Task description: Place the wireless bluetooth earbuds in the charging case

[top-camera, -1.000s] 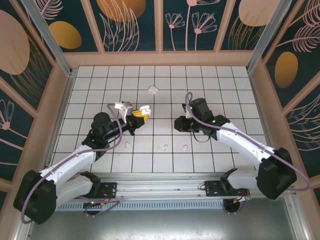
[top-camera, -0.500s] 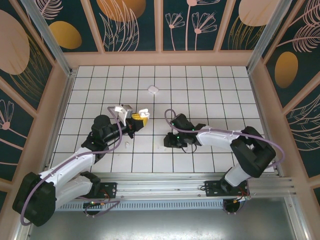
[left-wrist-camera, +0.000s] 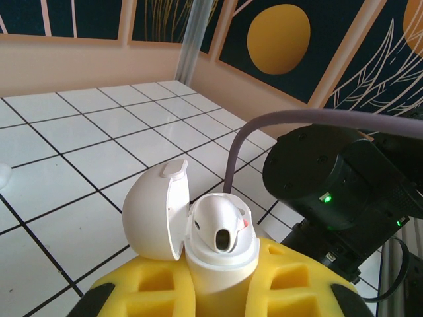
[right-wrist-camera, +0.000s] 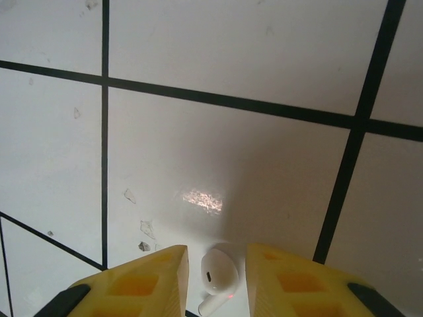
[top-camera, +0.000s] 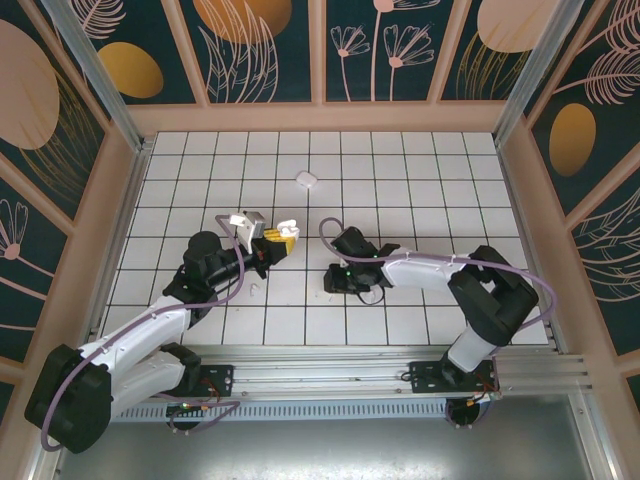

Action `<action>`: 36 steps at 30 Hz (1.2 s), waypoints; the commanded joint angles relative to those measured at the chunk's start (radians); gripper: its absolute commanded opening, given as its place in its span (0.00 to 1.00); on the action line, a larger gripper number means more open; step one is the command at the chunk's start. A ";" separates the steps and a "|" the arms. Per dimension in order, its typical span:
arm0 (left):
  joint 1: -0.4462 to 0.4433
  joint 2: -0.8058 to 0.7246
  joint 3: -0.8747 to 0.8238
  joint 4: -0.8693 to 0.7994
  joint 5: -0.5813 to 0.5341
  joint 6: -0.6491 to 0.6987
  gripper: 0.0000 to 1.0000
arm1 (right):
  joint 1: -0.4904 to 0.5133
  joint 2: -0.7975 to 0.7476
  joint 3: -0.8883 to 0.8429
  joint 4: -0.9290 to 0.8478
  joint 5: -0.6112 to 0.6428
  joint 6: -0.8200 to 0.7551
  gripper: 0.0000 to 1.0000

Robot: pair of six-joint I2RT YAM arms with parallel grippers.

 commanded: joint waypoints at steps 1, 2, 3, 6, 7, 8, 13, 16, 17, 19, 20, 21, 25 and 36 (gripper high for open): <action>0.007 -0.008 0.000 0.012 0.000 0.015 0.00 | 0.017 0.022 0.037 -0.063 0.043 0.002 0.30; 0.007 -0.007 0.002 0.011 0.002 0.015 0.00 | 0.020 0.024 0.041 -0.069 0.048 0.002 0.30; 0.007 -0.007 0.001 0.011 0.002 0.014 0.00 | 0.023 0.027 0.045 -0.077 0.054 0.001 0.30; 0.007 -0.005 0.002 0.009 0.000 0.014 0.00 | 0.032 0.041 0.064 -0.105 0.069 -0.003 0.30; 0.007 -0.008 0.001 0.008 0.000 0.014 0.00 | 0.036 0.045 0.070 -0.114 0.073 -0.005 0.30; 0.007 -0.008 0.001 0.008 0.001 0.014 0.00 | 0.042 0.050 0.078 -0.124 0.079 -0.007 0.30; 0.006 -0.009 0.000 0.005 -0.002 0.013 0.00 | 0.074 0.089 0.128 -0.190 0.122 -0.019 0.30; 0.006 -0.010 0.000 0.003 -0.002 0.013 0.00 | 0.090 0.115 0.158 -0.240 0.154 -0.024 0.30; 0.007 -0.012 0.000 0.003 -0.003 0.014 0.00 | 0.096 0.122 0.167 -0.252 0.162 -0.025 0.30; 0.007 -0.014 0.000 0.002 -0.004 0.014 0.00 | 0.104 0.134 0.181 -0.271 0.177 -0.025 0.30; 0.007 -0.015 0.000 0.000 -0.004 0.014 0.00 | 0.107 0.140 0.189 -0.281 0.183 -0.025 0.30; 0.007 -0.015 0.001 0.000 -0.006 0.015 0.00 | 0.109 0.146 0.196 -0.289 0.186 -0.027 0.29; 0.007 -0.016 0.000 0.001 -0.007 0.016 0.00 | 0.113 0.151 0.212 -0.304 0.195 -0.026 0.27; 0.007 -0.019 0.003 -0.013 -0.015 0.031 0.00 | 0.108 0.116 0.261 -0.353 0.240 -0.036 0.19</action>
